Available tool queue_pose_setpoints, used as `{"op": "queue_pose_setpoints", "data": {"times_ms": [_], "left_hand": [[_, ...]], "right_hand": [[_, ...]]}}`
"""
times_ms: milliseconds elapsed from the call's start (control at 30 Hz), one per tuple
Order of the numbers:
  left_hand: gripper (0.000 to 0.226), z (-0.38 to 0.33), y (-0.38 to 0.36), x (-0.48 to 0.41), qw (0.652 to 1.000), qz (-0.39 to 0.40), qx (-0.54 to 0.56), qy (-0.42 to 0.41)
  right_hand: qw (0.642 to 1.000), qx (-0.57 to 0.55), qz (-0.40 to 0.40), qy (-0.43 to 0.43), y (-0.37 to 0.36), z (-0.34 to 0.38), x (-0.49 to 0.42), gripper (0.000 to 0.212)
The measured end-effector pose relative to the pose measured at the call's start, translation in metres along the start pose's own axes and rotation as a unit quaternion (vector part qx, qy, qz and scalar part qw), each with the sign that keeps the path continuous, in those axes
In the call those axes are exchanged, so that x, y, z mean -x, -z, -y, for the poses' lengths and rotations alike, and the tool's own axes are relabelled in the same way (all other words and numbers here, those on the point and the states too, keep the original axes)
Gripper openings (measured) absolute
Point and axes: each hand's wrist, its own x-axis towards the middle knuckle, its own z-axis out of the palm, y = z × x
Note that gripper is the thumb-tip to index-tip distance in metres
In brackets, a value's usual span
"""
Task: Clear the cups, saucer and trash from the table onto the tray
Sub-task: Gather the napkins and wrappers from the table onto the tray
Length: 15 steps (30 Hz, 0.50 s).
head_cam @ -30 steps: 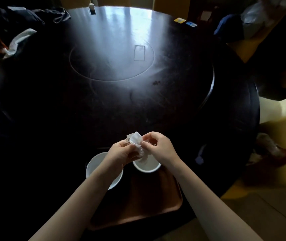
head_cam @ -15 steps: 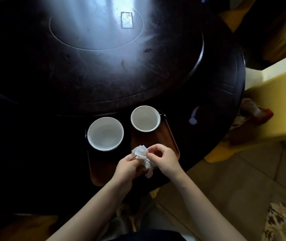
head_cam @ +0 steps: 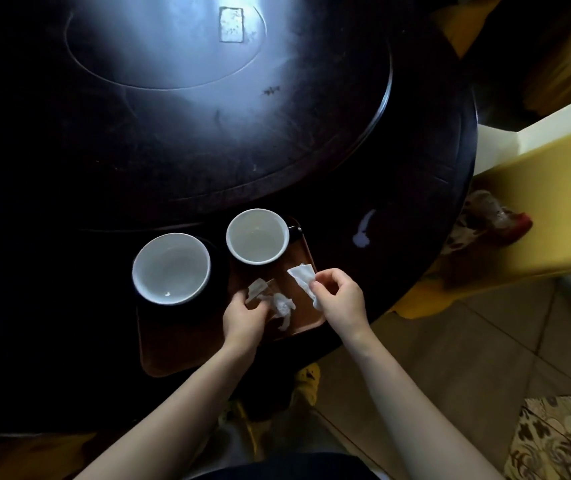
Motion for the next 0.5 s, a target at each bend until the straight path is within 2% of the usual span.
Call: {"op": "queue_pose_setpoints", "data": {"times_ms": [133,300,400,500], "left_hand": [[0.035,-0.003,-0.003,0.004,0.987,-0.034,-0.127,-0.096],[0.059,0.006,-0.006,0.020,0.950,-0.067,-0.269,-0.145],[0.061,0.000,-0.024,0.032,0.902,-0.095,-0.317,-0.276],[0.057,-0.010,-0.069,0.036,0.851,-0.049,-0.372,-0.368]], "right_hand": [[1.000,0.027,0.009,0.003,0.016,-0.007,-0.020,0.004],[0.999,0.036,0.013,0.007,0.047,-0.013,-0.049,0.008],[0.998,0.052,-0.035,0.007,0.080,-0.018,-0.082,0.011],[0.990,0.080,-0.113,-0.025,0.118,-0.027,-0.131,0.015]]}}
